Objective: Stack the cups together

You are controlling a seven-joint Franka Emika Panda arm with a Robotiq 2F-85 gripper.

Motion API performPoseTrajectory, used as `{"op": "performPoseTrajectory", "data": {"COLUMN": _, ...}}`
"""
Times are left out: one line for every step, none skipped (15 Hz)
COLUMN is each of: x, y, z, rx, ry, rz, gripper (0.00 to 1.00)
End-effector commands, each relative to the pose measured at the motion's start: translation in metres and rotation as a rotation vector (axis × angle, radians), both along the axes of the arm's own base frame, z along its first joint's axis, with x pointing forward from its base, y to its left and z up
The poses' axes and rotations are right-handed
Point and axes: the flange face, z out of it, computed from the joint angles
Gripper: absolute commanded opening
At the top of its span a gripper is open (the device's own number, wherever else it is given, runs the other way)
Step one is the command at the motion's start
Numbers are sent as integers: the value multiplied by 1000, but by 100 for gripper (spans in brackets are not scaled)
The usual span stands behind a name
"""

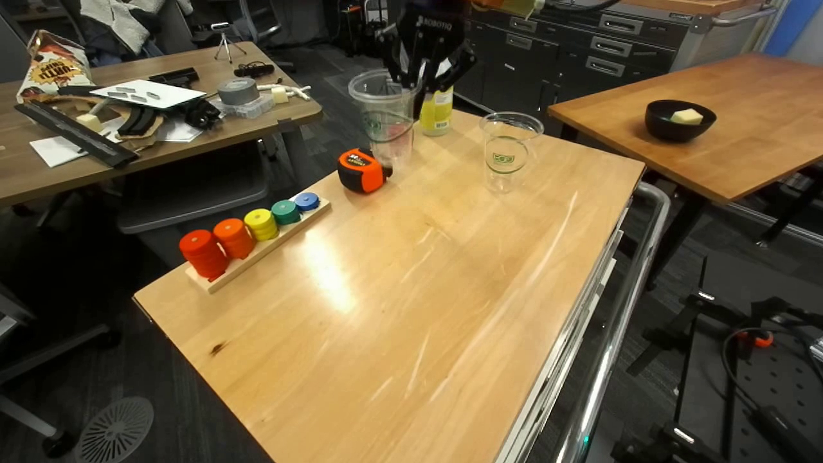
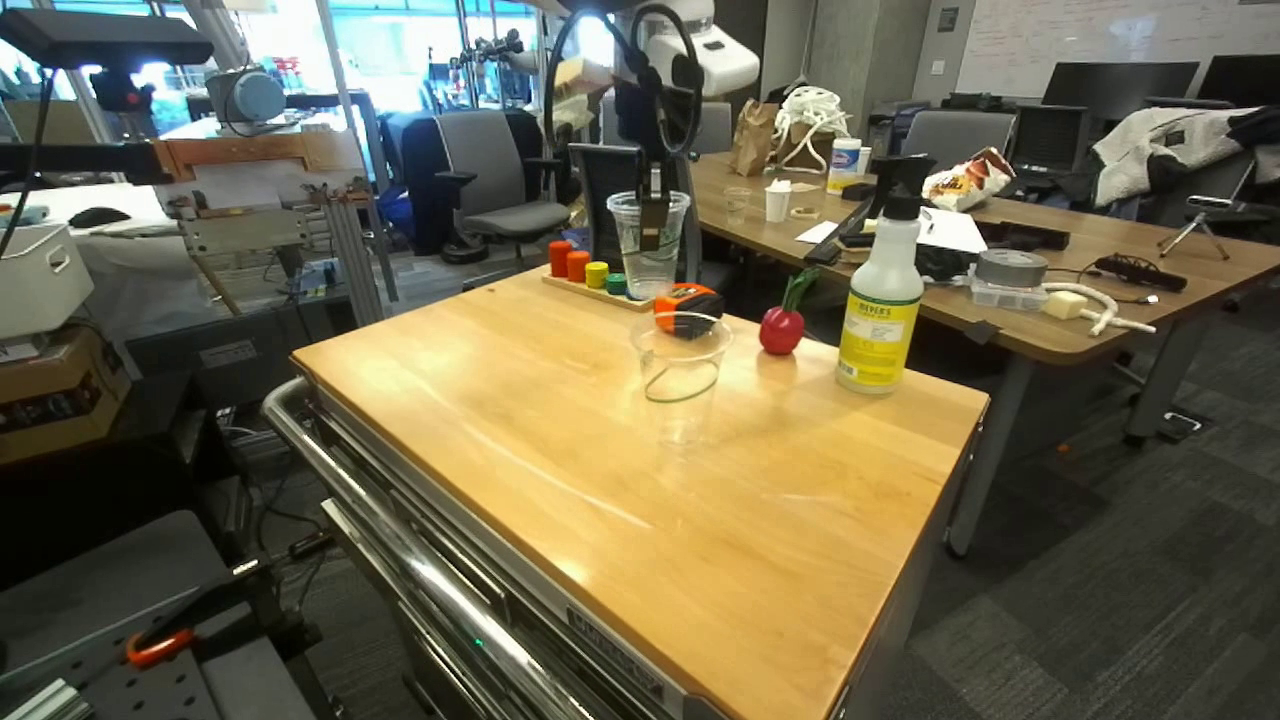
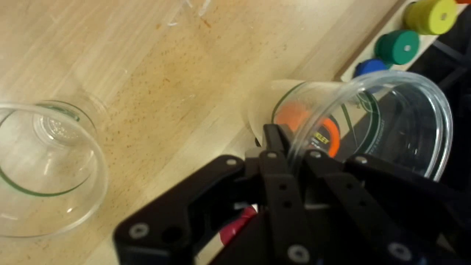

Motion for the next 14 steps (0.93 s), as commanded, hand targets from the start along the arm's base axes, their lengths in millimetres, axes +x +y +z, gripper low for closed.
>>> {"op": "performPoseTrajectory", "data": {"x": -39, "y": -14, "z": 77, "rx": 67, "ry": -79, "rz": -23, "gripper": 2}}
{"op": "performPoseTrajectory", "data": {"x": -52, "y": -17, "z": 94, "rx": 74, "ry": -99, "rz": -27, "gripper": 2}}
{"op": "performPoseTrajectory", "data": {"x": -66, "y": -20, "z": 111, "rx": 70, "ry": -111, "rz": -28, "gripper": 2}}
{"op": "performPoseTrajectory", "data": {"x": -82, "y": -23, "z": 124, "rx": 61, "ry": -112, "rz": -31, "gripper": 2}}
{"op": "performPoseTrajectory", "data": {"x": -97, "y": -26, "z": 132, "rx": 45, "ry": -103, "rz": -41, "gripper": 2}}
{"op": "performPoseTrajectory", "data": {"x": -109, "y": -28, "z": 137, "rx": 53, "ry": -96, "rz": -45, "gripper": 2}}
{"op": "performPoseTrajectory", "data": {"x": -125, "y": -31, "z": 142, "rx": 54, "ry": -84, "rz": -49, "gripper": 1}}
{"op": "performPoseTrajectory", "data": {"x": -135, "y": -34, "z": 141, "rx": 58, "ry": -71, "rz": -63, "gripper": 1}}
{"op": "performPoseTrajectory", "data": {"x": -148, "y": -39, "z": 141, "rx": 57, "ry": -60, "rz": -70, "gripper": 1}}
{"op": "performPoseTrajectory", "data": {"x": -157, "y": -44, "z": 136, "rx": 45, "ry": -47, "rz": -94, "gripper": 1}}
{"op": "performPoseTrajectory", "data": {"x": -167, "y": -51, "z": 132, "rx": 44, "ry": -34, "rz": -109, "gripper": 1}}
{"op": "performPoseTrajectory", "data": {"x": -173, "y": -58, "z": 124, "rx": 23, "ry": -14, "rz": -137, "gripper": 1}}
{"op": "performPoseTrajectory", "data": {"x": -179, "y": -65, "z": 116, "rx": 13, "ry": 6, "rz": -156, "gripper": 2}}
{"op": "performPoseTrajectory", "data": {"x": -183, "y": -72, "z": 107, "rx": -2, "ry": 26, "rz": -172, "gripper": 2}}
